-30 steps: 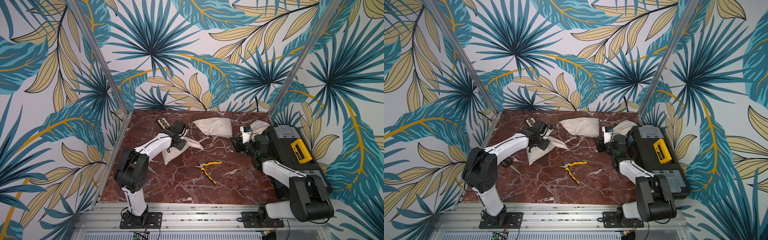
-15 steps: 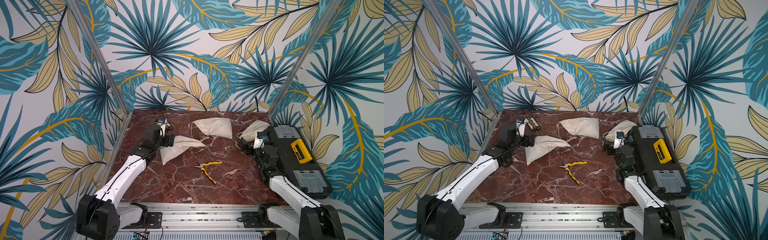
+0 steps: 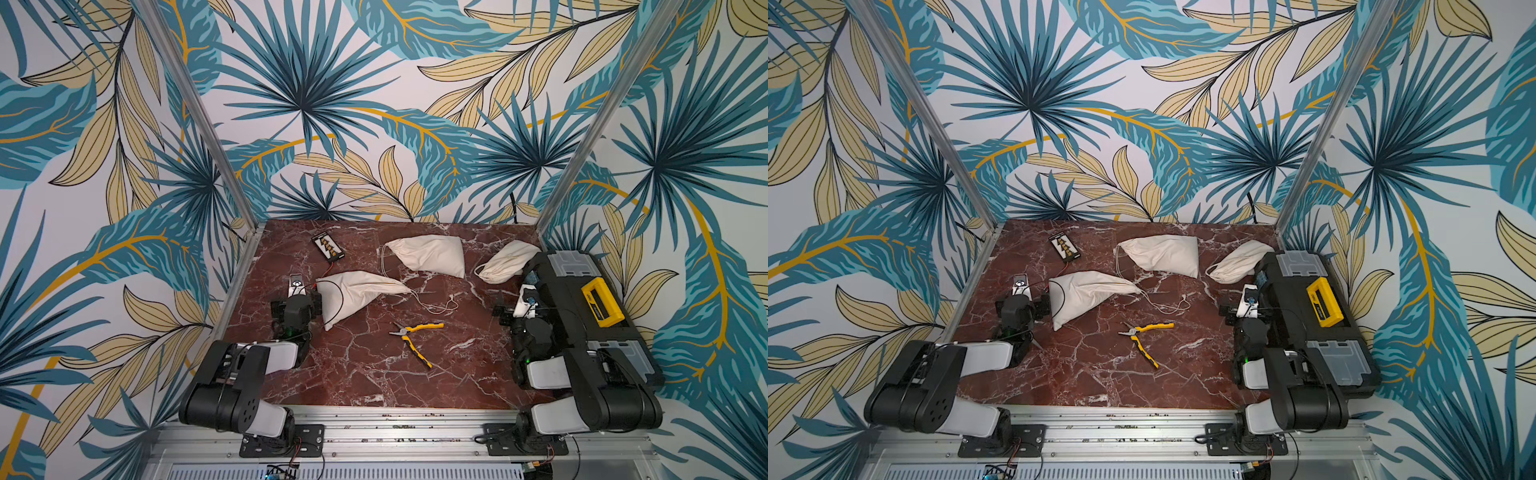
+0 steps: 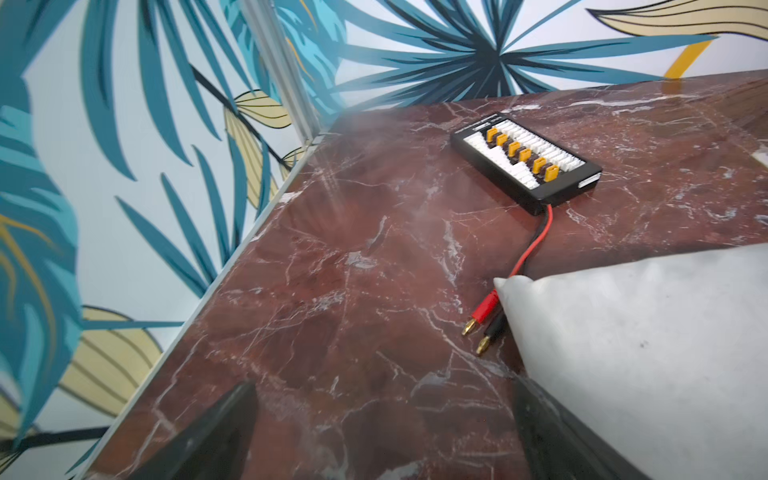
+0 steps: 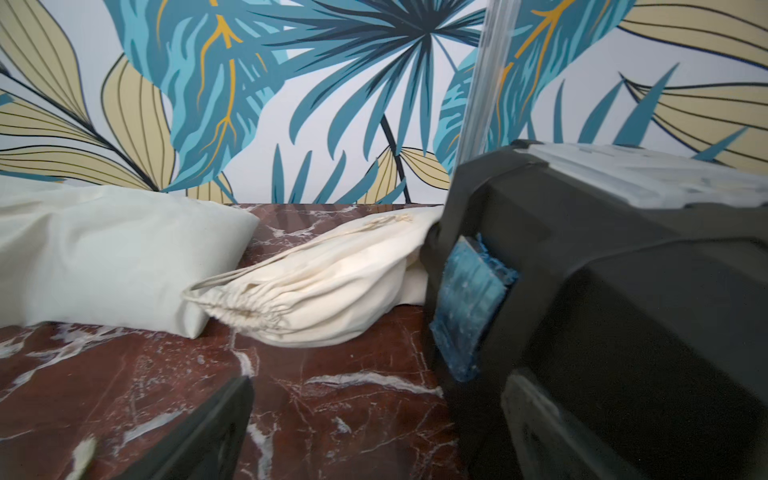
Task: Close the soil bag
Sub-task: Reset both arms
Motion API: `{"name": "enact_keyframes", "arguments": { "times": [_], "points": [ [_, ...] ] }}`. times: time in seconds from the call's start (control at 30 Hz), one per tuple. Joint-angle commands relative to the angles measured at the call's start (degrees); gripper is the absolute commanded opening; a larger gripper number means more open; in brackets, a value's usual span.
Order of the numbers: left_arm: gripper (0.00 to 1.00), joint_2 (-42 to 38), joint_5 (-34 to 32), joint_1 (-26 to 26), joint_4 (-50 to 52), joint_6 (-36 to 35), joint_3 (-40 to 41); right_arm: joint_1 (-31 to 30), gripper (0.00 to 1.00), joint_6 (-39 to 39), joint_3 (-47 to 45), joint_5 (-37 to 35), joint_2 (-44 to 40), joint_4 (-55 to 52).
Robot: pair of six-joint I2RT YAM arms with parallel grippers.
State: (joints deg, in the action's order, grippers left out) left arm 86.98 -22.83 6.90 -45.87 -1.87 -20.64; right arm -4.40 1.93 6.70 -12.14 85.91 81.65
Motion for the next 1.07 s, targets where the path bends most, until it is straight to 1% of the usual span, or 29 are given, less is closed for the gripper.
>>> {"name": "enact_keyframes", "arguments": {
  "times": [0.0, 0.03, 0.07, 0.1, 0.13, 0.17, 0.23, 0.27, 0.3, 0.33, 0.37, 0.5, 1.03],
  "points": [
    [1.00, 3.80, 9.69, -0.42, -22.09, -4.28, 5.10, 4.15, 0.99, -4.77, -3.36, 6.96, 2.33, 14.19],
    [1.00, 4.40, 9.97, -0.47, -27.25, -3.87, 7.62, 4.98, 0.99, -5.35, -3.79, 8.42, 1.45, 13.38],
    [1.00, 5.16, 9.30, -0.63, -30.32, -3.58, 8.55, 5.50, 0.99, -5.71, -3.74, 9.26, 1.36, 13.53],
    [1.00, 5.58, 8.48, -0.70, -31.05, -3.46, 8.40, 5.91, 0.99, -5.69, -3.30, 10.29, 1.95, 13.55],
    [1.00, 4.74, 8.89, -0.74, -28.94, -3.52, 7.67, 6.31, 0.99, -5.64, -2.18, 11.66, 2.07, 12.04],
    [1.00, 3.87, 10.56, -0.71, -25.64, -4.00, 6.55, 6.56, 0.99, -5.35, -0.29, 13.55, 1.47, 7.68],
    [1.00, 3.26, 15.91, -0.76, -19.96, -6.09, 4.12, 6.60, 0.99, -3.36, 4.88, 18.75, 1.68, -2.12],
    [1.00, 2.95, 16.09, -0.98, -16.35, -5.94, 2.37, 6.49, 0.99, -2.82, 6.06, 19.08, 1.59, -4.93],
    [1.00, 2.84, 16.20, -2.03, -10.67, -4.22, 0.30, 6.43, 0.99, -2.86, 6.08, 19.04, 1.39, -5.21],
    [1.00, 1.99, 19.73, -4.20, -6.84, -2.93, -1.67, 6.43, 0.99, -2.82, 6.05, 18.87, 1.63, -4.87],
    [1.00, 1.62, 22.42, -5.61, -5.34, -1.73, -1.95, 6.43, 0.99, -2.81, 6.16, 18.83, 1.63, -4.97],
    [1.00, 2.68, 22.46, -5.64, -8.72, -1.94, -1.07, 5.97, 0.99, -2.55, 6.14, 17.82, 1.34, -5.43],
    [1.00, 2.45, 22.56, -5.51, -8.91, -2.06, -0.89, 5.90, 0.99, -2.56, 6.13, 17.71, 1.26, -5.49]
  ]
}}
